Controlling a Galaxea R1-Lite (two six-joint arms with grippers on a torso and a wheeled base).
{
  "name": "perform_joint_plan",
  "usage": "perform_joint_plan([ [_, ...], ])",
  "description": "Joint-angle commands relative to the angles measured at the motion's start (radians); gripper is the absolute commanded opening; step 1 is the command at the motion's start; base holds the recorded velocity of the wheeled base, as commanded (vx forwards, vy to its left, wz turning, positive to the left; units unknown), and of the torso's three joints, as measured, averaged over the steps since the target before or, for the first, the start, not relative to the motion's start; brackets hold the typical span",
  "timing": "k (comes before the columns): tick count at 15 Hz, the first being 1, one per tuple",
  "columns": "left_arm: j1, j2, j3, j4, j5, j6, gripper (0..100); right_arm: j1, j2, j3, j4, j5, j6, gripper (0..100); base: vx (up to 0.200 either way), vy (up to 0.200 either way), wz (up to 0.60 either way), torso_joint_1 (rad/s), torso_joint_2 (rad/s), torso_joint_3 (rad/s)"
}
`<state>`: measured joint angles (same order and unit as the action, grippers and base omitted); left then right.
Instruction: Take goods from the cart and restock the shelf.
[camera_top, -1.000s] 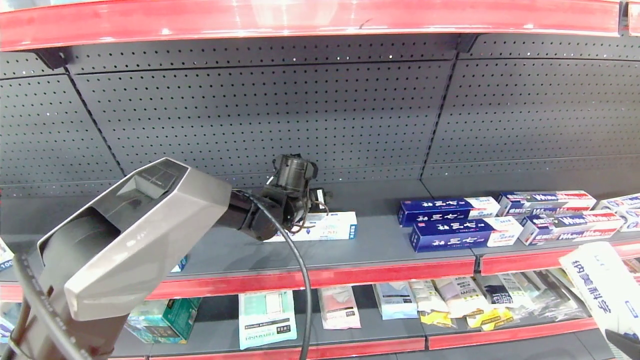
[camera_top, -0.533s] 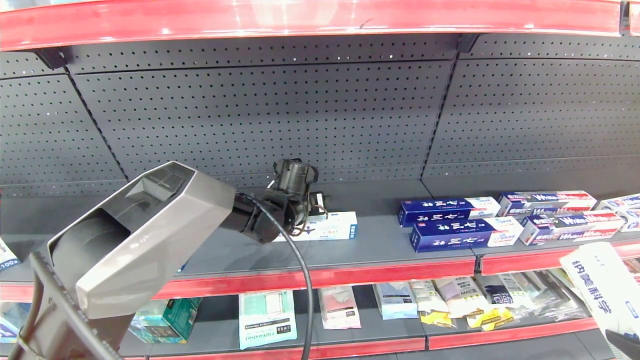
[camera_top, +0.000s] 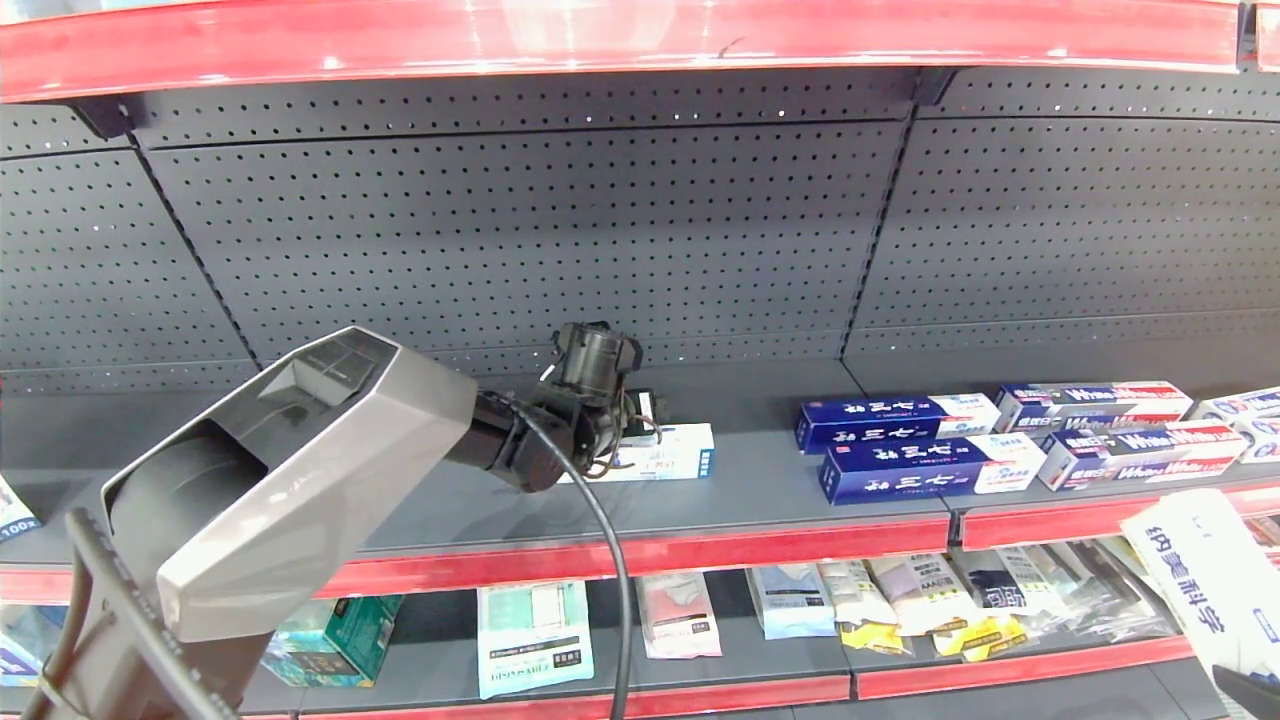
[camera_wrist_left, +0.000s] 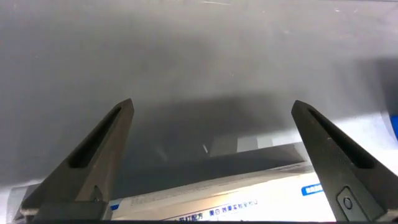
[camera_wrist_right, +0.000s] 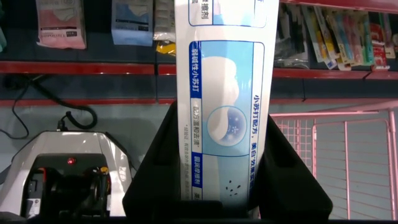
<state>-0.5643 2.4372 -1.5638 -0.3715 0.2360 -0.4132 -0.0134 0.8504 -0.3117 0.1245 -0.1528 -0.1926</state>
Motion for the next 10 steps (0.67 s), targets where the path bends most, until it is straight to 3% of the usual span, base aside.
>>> perform_joint_plan([
  [1, 0.001, -0.004, 0.007, 0.002, 0.000, -0.001, 100, 0.000, -0.011, 0.006, 0.000, -0.001, -0.001, 0, 0.000, 0.000, 0.00, 0.000, 0.00, 0.000],
  [10, 0.000, -0.014, 0.041, 0.002, -0.003, 0.002, 100, 0.000, -0.014, 0.011, 0.000, -0.001, -0.001, 0, 0.000, 0.000, 0.00, 0.000, 0.00, 0.000],
])
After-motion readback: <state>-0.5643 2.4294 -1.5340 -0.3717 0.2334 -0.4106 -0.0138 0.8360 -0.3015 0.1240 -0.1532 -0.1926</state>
